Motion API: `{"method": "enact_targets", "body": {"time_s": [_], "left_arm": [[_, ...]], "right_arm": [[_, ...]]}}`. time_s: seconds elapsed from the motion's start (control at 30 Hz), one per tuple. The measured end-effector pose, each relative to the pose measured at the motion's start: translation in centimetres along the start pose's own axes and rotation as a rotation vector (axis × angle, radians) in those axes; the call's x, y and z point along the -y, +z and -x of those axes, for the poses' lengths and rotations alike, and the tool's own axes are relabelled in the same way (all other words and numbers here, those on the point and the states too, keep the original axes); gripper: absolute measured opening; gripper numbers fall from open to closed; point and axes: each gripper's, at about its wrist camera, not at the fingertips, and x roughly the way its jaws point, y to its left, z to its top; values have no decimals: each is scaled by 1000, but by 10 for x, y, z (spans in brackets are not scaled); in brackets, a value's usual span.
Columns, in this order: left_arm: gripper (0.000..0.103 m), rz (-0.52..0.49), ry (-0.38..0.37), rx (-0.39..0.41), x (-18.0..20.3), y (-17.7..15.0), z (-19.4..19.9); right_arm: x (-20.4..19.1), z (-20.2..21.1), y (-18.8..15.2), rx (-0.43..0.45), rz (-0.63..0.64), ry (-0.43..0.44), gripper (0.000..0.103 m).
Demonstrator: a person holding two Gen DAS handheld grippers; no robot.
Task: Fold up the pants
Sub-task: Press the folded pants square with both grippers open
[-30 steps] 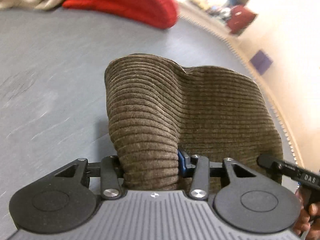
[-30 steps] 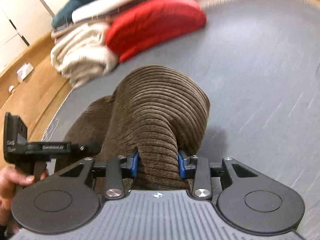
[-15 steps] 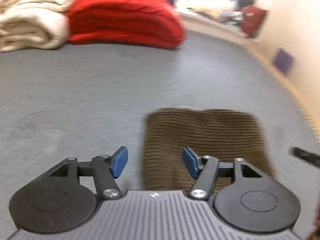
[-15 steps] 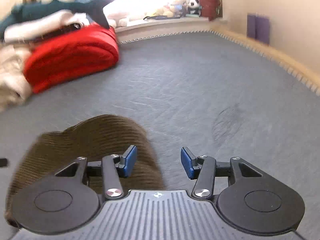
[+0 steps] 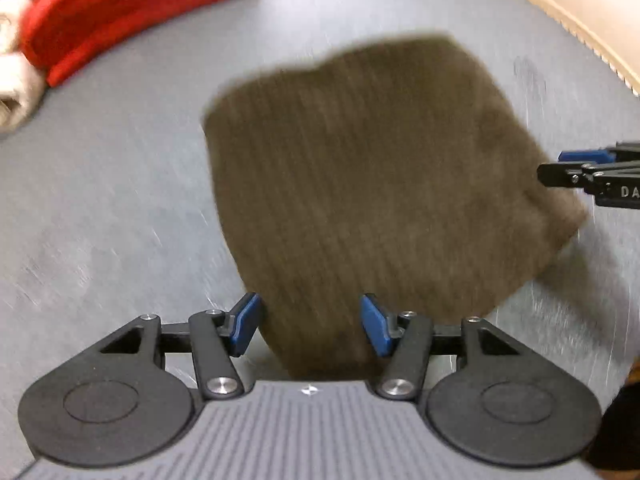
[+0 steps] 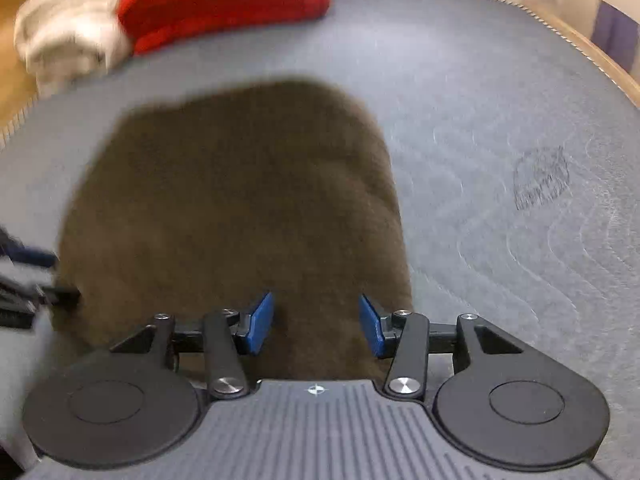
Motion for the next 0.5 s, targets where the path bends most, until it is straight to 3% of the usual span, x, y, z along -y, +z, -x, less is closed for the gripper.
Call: {"method": "enact_targets", "body": {"time_s": [0.13, 0.2, 0.23, 0.27, 0.33, 0.43, 0.5], "left_arm": [[63, 105, 33, 193, -12, 20, 22], [62, 194, 26, 295, -17, 32, 21], [63, 228, 24, 316, -19, 36, 18], [62, 252, 42, 285, -19, 38, 2], [60, 280, 137, 79, -18, 34, -46], [61, 439, 104, 50, -29, 31, -55], [62, 402, 133, 144, -19, 43, -27]], "right_arm": [[-15, 1, 10, 88, -48, 42, 50], [-25, -14, 8, 18, -15, 32, 51], [-29, -28, 5, -67, 12, 34, 51], [-30, -40, -1, -145, 38, 40, 51], [-31, -43, -4, -116, 62, 19, 51], [-26, -35, 3, -76, 31, 47, 51], [-23, -24, 3, -45, -7, 50, 51]]}}
